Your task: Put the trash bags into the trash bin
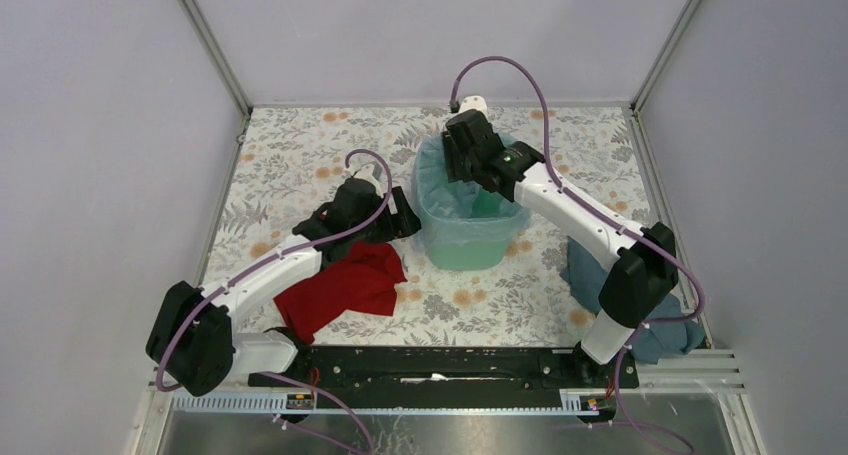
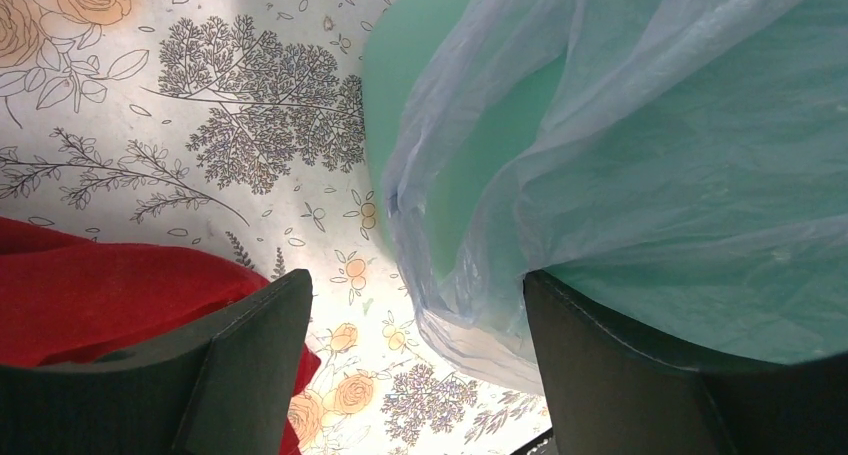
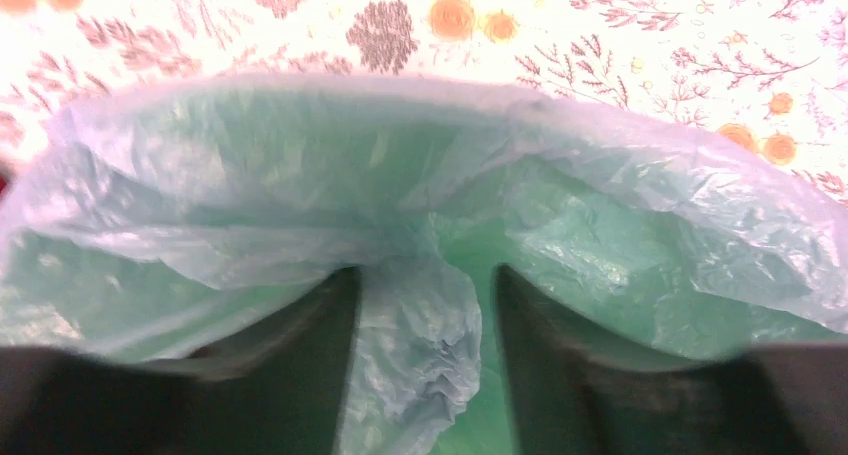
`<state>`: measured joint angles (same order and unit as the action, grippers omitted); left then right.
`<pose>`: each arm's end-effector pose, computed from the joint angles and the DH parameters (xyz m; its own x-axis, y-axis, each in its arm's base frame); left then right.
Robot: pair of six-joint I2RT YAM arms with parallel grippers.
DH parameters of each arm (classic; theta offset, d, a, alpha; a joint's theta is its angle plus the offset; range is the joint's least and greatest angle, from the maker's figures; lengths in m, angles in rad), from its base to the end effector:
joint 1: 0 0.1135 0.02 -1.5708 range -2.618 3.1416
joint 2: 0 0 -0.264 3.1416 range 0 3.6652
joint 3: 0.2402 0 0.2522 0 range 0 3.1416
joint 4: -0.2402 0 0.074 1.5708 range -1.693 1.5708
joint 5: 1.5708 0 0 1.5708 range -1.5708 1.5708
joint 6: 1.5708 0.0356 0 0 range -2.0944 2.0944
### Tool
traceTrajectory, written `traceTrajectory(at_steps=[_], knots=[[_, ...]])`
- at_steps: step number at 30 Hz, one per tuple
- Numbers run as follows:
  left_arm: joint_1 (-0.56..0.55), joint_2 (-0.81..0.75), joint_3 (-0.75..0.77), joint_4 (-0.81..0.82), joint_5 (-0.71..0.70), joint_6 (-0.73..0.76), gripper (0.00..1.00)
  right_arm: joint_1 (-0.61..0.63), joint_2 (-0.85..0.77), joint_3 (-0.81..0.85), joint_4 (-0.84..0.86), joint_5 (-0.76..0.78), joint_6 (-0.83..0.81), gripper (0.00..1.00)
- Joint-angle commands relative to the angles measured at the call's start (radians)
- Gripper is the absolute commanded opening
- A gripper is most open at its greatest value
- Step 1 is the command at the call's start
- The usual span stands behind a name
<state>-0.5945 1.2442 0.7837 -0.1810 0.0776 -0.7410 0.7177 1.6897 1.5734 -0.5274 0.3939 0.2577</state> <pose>0.2214 -0.1530 0.2429 -0.7774 -0.2868 -0.5598 0.1153 0.8099 -0.5751 0.3006 0.2443 0.3427 -0.5330 -0.1529 -0.8322 -0.2484 0.9685 -0.0189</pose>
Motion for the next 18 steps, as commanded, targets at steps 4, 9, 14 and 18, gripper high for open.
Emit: traceTrajectory(at_steps=[4, 9, 14, 18], knots=[[-0.007, 0.031, 0.009, 0.069, 0.046, 0.006, 0.82, -0.011, -0.002, -0.093, 0.34, 0.053, -0.084, 0.44], [-0.008, 0.025, 0.0, 0.067, 0.041, 0.005, 0.82, -0.011, 0.077, -0.057, 0.397, -0.067, -0.053, 0.61], [-0.008, 0.023, -0.002, 0.066, 0.043, 0.003, 0.82, -0.011, 0.017, -0.086, 0.321, -0.131, 0.003, 0.71], [-0.008, 0.029, 0.002, 0.066, 0.048, 0.01, 0.82, -0.012, -0.093, -0.141, 0.228, -0.113, -0.015, 0.87]])
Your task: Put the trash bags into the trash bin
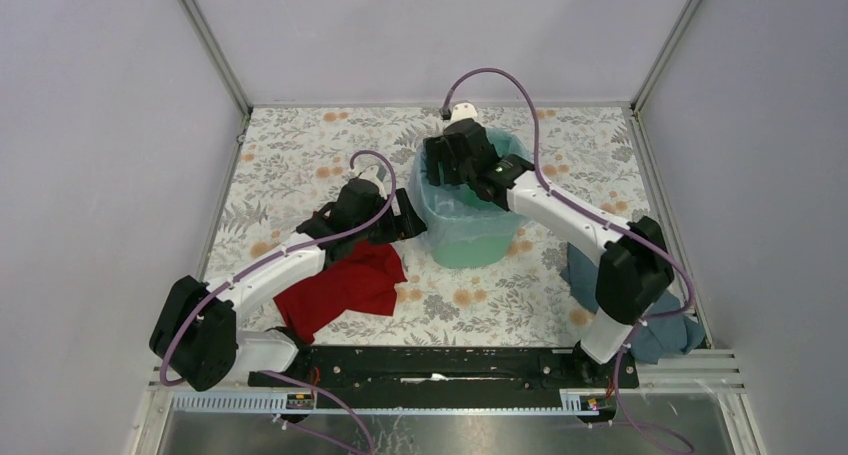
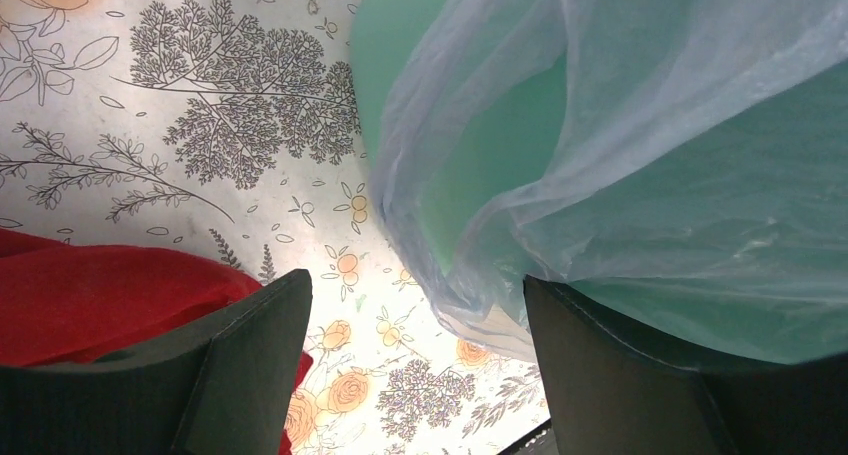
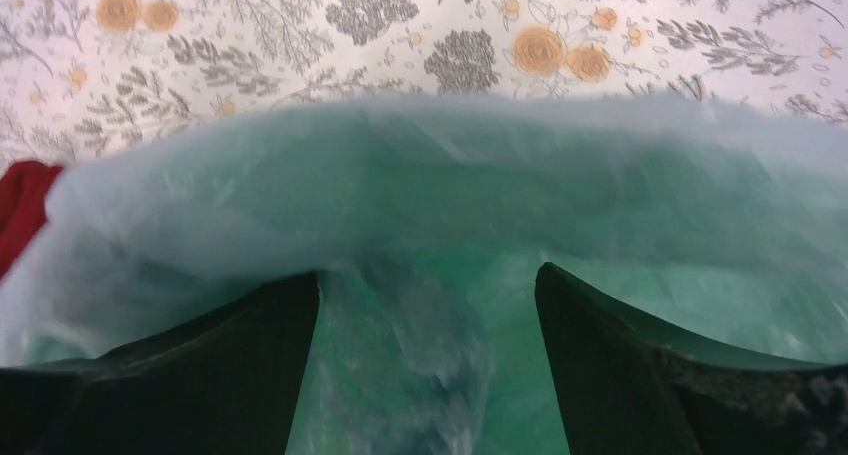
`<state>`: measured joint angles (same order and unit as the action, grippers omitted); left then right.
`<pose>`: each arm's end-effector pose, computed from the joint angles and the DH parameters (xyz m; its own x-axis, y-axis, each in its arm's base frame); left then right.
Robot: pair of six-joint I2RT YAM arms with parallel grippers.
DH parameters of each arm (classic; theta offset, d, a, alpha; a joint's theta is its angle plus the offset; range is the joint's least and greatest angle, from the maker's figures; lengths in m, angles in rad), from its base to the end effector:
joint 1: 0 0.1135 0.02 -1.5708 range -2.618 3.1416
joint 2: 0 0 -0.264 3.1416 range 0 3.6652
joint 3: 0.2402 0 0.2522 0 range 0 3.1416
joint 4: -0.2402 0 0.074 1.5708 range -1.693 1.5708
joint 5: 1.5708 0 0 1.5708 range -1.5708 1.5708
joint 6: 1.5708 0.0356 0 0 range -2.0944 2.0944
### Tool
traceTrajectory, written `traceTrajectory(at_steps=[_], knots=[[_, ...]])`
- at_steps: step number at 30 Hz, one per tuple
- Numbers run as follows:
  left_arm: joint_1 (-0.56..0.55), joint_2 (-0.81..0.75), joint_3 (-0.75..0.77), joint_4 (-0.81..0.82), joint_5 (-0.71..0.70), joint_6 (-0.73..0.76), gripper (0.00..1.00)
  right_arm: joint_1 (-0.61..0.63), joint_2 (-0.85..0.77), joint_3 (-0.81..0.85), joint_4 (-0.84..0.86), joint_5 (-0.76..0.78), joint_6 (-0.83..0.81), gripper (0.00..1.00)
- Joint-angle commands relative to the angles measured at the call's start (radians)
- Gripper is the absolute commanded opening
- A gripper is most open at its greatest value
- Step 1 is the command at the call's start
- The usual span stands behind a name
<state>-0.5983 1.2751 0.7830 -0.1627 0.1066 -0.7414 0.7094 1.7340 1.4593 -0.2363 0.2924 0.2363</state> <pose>0.2243 -0.1575 0.2366 -0.7964 -0.2698 -0.5412 0.1247 0.8025 -0.5834 0.3172 0.2588 0.3124 -0.4621 -0.1013 -0.8810 -0.3340 0.9402 0.0671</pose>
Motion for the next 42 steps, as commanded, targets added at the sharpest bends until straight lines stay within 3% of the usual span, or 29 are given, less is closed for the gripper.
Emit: traceTrajectory(at_steps=[1, 4, 10, 12, 17, 21, 25, 28, 34, 39, 42], knots=[[-0.004, 0.001, 0.004, 0.048, 0.023, 0.011, 0.82, -0.003, -0.158, -0.03, -0.1, -0.005, -0.002, 0.9], [-0.005, 0.0, 0.004, 0.048, 0.03, 0.01, 0.82, -0.005, -0.218, -0.041, -0.182, 0.039, -0.027, 0.97], [-0.004, -0.013, -0.012, 0.045, 0.025, 0.008, 0.83, -0.014, -0.29, -0.063, -0.204, 0.07, -0.055, 0.97], [-0.006, -0.011, -0.018, 0.047, 0.024, 0.005, 0.83, -0.014, -0.272, -0.059, -0.183, 0.046, -0.052, 0.9], [-0.007, 0.004, -0.031, 0.056, 0.021, -0.005, 0.83, -0.014, -0.139, -0.004, -0.154, 0.054, -0.039, 0.61], [-0.012, 0.009, -0.042, 0.066, 0.014, -0.013, 0.83, -0.014, -0.086, -0.048, -0.047, 0.109, -0.02, 0.55], [-0.015, 0.026, -0.044, 0.077, 0.0, -0.012, 0.82, -0.014, -0.061, -0.135, 0.148, 0.078, 0.006, 0.61], [-0.017, 0.041, -0.05, 0.082, -0.016, -0.008, 0.82, -0.014, -0.015, -0.097, 0.181, 0.076, 0.012, 0.65], [-0.017, 0.035, -0.084, 0.092, -0.028, -0.007, 0.82, -0.014, -0.029, 0.002, 0.058, 0.073, 0.019, 0.82], [-0.017, 0.041, -0.078, 0.103, -0.004, -0.009, 0.82, -0.014, -0.125, -0.056, -0.086, 0.084, 0.018, 0.93], [-0.017, 0.05, -0.071, 0.111, 0.013, -0.011, 0.82, -0.014, -0.165, -0.095, -0.127, 0.052, 0.0, 0.95]])
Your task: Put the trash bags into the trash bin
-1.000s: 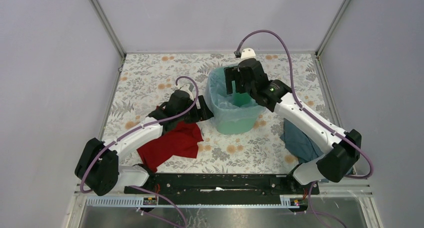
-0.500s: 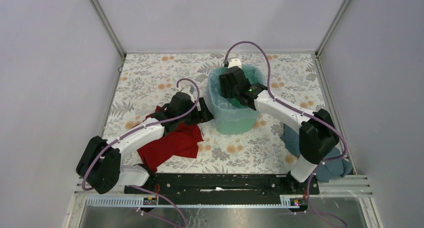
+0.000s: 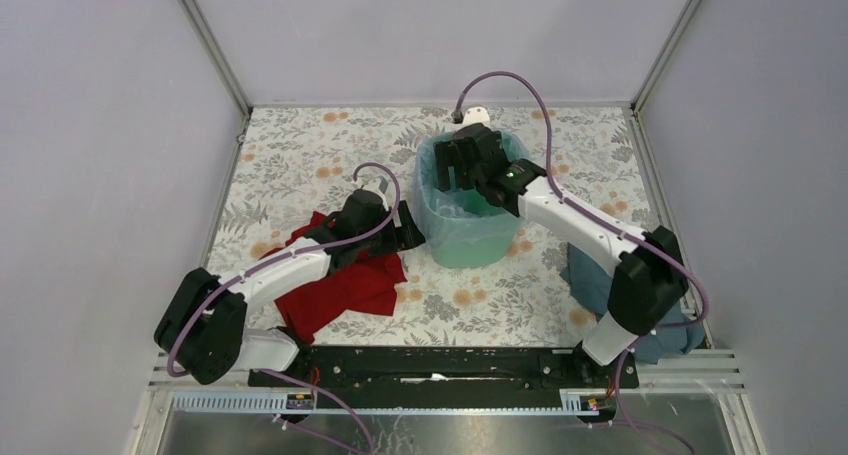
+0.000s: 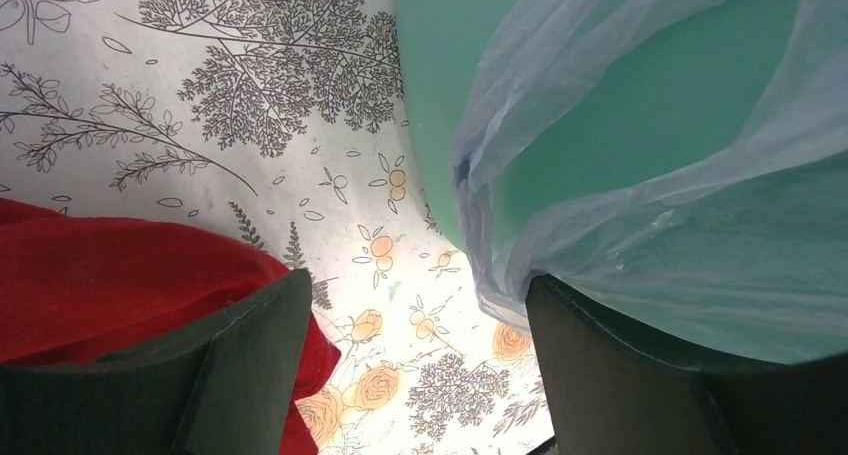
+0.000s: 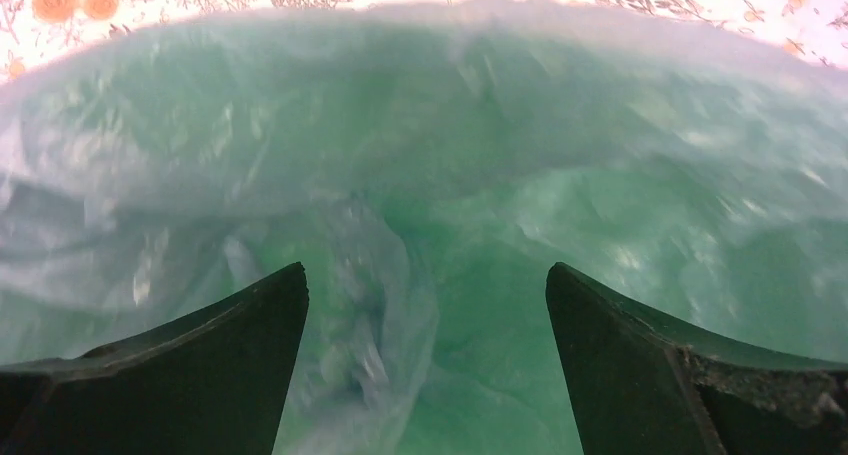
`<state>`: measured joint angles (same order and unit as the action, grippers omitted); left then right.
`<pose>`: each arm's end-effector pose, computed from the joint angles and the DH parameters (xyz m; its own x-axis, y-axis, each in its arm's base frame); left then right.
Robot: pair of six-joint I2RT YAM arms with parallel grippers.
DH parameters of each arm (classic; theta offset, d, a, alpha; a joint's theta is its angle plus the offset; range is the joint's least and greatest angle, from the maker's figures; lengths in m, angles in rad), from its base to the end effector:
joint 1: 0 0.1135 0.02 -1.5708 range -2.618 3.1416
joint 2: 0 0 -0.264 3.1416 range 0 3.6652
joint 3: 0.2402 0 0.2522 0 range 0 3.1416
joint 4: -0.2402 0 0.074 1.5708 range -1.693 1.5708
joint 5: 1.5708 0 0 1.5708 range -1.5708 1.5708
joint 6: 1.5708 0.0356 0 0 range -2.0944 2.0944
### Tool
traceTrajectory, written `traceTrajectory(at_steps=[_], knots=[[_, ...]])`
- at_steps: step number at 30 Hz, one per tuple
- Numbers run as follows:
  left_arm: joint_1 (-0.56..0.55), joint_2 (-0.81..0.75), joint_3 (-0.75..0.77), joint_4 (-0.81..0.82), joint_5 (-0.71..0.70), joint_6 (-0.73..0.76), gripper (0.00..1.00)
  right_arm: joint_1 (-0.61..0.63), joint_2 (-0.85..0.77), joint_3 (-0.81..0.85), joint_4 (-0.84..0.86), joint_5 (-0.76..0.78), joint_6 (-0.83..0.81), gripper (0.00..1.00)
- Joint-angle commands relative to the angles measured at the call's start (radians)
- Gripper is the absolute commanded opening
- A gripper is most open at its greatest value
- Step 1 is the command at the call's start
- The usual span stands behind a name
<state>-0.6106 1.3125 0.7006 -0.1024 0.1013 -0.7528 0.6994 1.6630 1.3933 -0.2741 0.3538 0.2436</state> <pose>0.2193 -0.1579 0.2055 -0.8245 -0.2532 -0.5061 0.0950 0.8197 -0.5649 0.3051 0.2405 0.3134 -0.4752 -0.1041 -0.8737 -0.2704 0.9622 0.0324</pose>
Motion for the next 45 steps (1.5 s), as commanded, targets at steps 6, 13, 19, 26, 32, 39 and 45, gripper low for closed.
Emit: traceTrajectory(at_steps=[6, 13, 19, 26, 32, 39, 45], knots=[[-0.005, 0.026, 0.016, 0.063, 0.019, 0.0, 0.82, -0.005, -0.02, -0.068, -0.071, -0.129, 0.017, 1.0], [-0.005, 0.05, 0.012, 0.082, 0.01, -0.011, 0.82, -0.004, 0.08, -0.13, 0.024, -0.136, 0.077, 1.0], [-0.006, 0.05, 0.024, 0.082, 0.01, -0.013, 0.82, -0.005, 0.129, -0.203, 0.16, -0.158, 0.098, 1.0], [-0.007, 0.044, 0.044, 0.069, 0.01, -0.01, 0.82, -0.004, 0.137, -0.137, 0.094, -0.151, 0.085, 1.0], [-0.008, 0.045, 0.046, 0.064, 0.013, -0.003, 0.82, -0.005, 0.04, -0.02, -0.134, -0.12, 0.063, 1.0], [-0.007, 0.045, 0.039, 0.064, 0.01, 0.001, 0.82, -0.005, -0.05, 0.057, -0.285, -0.078, 0.047, 1.0], [-0.008, 0.034, 0.038, 0.063, 0.014, 0.003, 0.82, -0.009, -0.098, 0.008, -0.317, 0.06, 0.029, 1.0]])
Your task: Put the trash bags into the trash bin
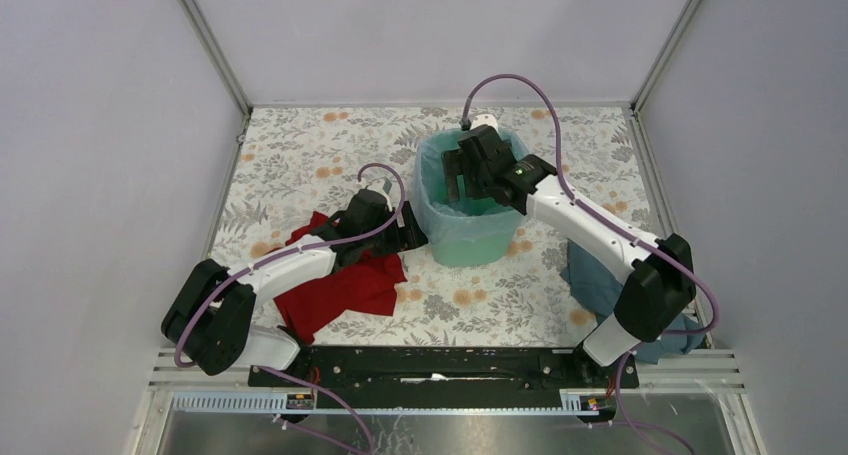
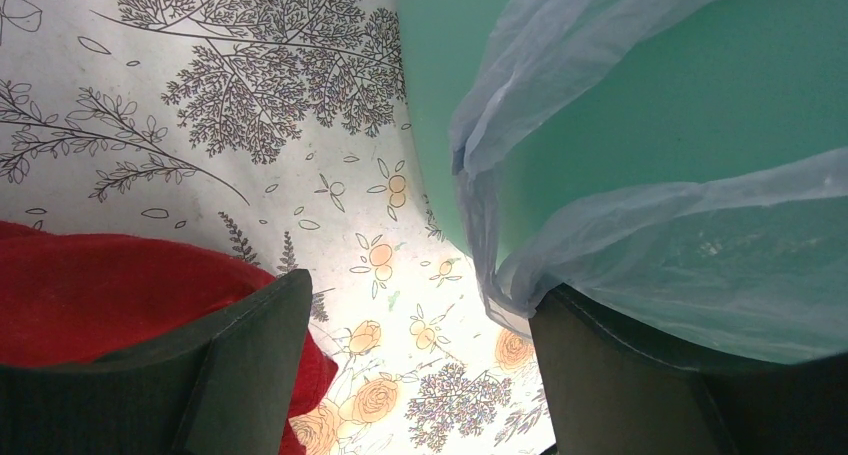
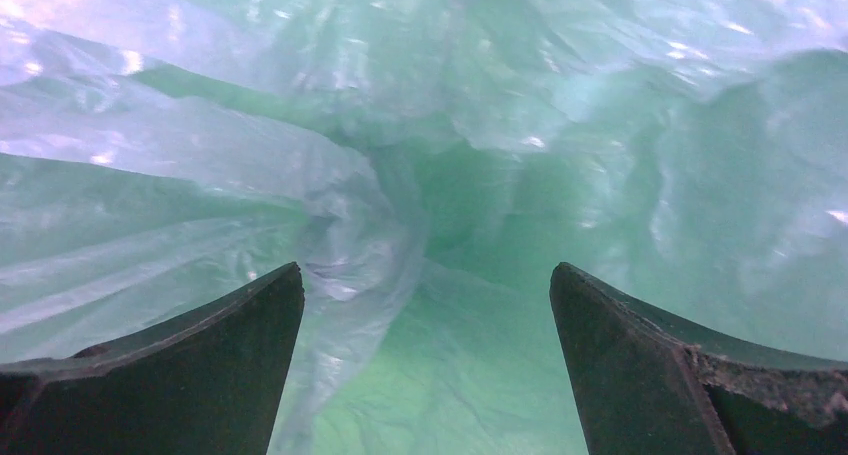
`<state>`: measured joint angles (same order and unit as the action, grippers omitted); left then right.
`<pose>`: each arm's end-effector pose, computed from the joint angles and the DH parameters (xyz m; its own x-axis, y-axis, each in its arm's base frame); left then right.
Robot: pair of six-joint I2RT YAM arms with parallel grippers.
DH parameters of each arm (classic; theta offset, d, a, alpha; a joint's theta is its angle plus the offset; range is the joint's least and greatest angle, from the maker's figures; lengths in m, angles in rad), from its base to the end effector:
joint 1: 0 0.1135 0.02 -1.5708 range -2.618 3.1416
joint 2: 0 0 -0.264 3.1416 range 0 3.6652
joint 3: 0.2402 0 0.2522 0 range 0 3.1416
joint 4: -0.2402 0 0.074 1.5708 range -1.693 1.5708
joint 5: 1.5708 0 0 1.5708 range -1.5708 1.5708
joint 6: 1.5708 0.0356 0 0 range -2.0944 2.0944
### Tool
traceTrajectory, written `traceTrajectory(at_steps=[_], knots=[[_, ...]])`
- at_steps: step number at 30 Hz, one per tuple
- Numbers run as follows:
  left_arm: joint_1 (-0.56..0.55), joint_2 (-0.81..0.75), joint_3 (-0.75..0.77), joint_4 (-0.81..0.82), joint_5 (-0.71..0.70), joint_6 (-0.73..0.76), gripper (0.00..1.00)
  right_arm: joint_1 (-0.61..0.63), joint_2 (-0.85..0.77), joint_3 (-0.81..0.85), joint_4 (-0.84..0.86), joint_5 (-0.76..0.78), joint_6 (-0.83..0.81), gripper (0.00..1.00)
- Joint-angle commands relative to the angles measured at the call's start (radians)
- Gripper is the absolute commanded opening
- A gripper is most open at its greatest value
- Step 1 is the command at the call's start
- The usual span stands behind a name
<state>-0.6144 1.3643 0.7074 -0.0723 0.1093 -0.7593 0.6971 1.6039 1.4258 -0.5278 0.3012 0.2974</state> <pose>0.2250 -0.1635 0.1969 -0.8351 -0.2483 -0.4908 0.0891 0.8195 -0.5661 0.2848 0.2247 0.3229 -0.6045 -0.1412 -0.7840 -0.2749 0.9607 0.0390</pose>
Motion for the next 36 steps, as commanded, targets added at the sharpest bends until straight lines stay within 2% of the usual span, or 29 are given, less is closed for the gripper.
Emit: traceTrajectory(at_steps=[1, 6, 12, 19, 25, 29, 36], knots=[[-0.004, -0.02, 0.032, 0.031, 0.006, 0.009, 0.82, -0.007, -0.038, -0.038, -0.068, 0.128, -0.02, 1.0], [-0.004, -0.032, 0.035, 0.019, 0.003, 0.009, 0.82, -0.007, -0.041, -0.065, -0.11, 0.229, 0.011, 1.0], [-0.003, -0.031, 0.042, 0.009, 0.002, 0.012, 0.82, -0.007, -0.017, -0.012, -0.02, 0.06, -0.007, 1.0], [-0.005, -0.031, 0.044, 0.006, 0.0, 0.005, 0.82, -0.014, 0.058, -0.002, 0.224, 0.052, 0.014, 1.0], [-0.007, -0.027, 0.048, 0.007, -0.002, 0.005, 0.82, -0.015, 0.17, 0.079, 0.298, 0.019, 0.046, 1.0], [-0.008, -0.027, 0.052, 0.006, -0.002, 0.008, 0.82, -0.018, 0.141, 0.054, 0.346, 0.004, 0.033, 1.0], [-0.008, -0.027, 0.06, 0.0, -0.002, 0.023, 0.82, -0.059, 0.012, -0.092, 0.272, 0.07, -0.053, 1.0]])
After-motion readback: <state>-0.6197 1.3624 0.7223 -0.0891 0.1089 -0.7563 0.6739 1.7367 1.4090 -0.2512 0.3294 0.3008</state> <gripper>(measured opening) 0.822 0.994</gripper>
